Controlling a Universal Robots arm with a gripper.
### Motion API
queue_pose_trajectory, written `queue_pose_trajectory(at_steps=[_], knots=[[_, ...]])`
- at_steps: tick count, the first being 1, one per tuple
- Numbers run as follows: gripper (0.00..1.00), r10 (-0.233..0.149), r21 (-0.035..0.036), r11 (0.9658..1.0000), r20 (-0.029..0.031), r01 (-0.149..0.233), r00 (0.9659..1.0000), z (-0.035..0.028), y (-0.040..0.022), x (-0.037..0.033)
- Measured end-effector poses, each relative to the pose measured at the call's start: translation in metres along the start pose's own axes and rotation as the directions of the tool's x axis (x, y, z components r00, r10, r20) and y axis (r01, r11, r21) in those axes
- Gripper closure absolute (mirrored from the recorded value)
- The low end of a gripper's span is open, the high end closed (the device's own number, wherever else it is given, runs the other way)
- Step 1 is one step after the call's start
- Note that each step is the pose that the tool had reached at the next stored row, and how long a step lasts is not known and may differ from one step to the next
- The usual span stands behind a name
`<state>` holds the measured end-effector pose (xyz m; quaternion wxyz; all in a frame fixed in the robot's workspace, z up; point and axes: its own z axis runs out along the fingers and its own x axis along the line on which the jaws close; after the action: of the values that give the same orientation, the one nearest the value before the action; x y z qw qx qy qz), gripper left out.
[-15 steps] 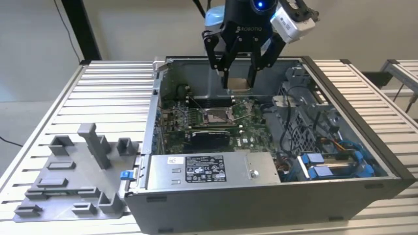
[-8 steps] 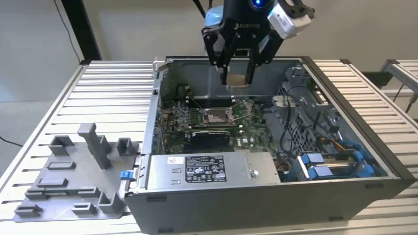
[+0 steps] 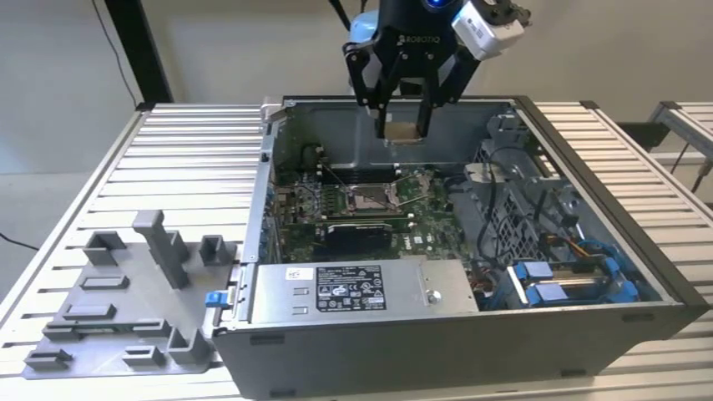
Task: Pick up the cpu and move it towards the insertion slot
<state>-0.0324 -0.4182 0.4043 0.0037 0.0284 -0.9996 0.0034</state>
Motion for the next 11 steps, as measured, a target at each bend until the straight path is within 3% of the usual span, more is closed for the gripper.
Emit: queue_pose_trajectory(at_steps=[11], knots=[[1.0,0.0,0.0,1.0,0.0,0.0,1.0,0.0001,0.0159,-0.0009]])
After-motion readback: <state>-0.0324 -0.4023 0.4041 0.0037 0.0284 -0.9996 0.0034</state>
